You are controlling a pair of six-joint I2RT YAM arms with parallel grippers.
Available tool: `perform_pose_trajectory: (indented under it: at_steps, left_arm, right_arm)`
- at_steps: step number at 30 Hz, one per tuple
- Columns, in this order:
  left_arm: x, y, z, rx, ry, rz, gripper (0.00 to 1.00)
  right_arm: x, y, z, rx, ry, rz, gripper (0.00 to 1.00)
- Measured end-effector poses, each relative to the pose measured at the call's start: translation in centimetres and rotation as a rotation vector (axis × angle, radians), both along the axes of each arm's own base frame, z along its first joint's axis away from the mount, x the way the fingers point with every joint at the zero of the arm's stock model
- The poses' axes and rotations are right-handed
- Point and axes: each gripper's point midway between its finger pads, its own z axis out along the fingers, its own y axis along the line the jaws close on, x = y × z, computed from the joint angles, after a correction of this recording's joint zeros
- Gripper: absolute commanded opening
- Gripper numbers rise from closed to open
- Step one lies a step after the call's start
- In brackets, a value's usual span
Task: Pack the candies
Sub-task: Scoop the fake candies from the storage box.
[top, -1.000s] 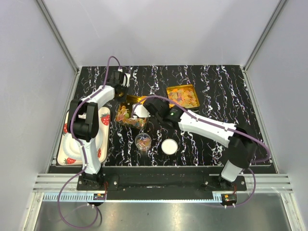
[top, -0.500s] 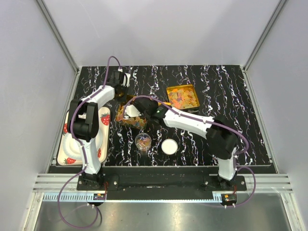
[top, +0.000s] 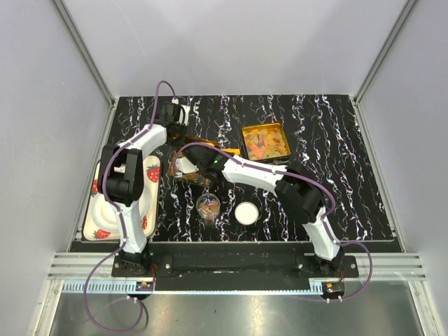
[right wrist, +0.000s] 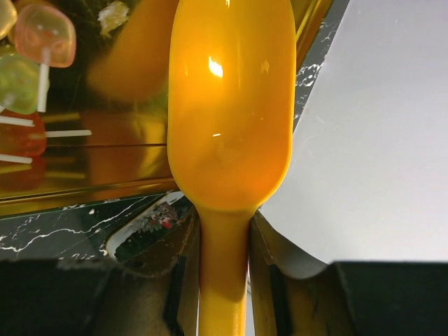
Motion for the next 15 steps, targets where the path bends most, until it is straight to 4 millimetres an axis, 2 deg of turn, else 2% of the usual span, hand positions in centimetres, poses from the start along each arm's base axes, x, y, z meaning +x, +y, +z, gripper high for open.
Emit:
perform_pose_trajectory:
  at_steps: [7,15]
  left_arm:
    - [0.0,0.0,0.0,-0.001,-0.002,0.000,0.00]
    - [0.1,0.0,0.0,-0.002,-0.003,-0.001,0.00]
  right_arm:
    - [0.4,0.5,0.6,0.011,-0.014,-0.002,0.00]
    - [0.4,0.9,-0.8,-0.010,-0.002,0.001,0.00]
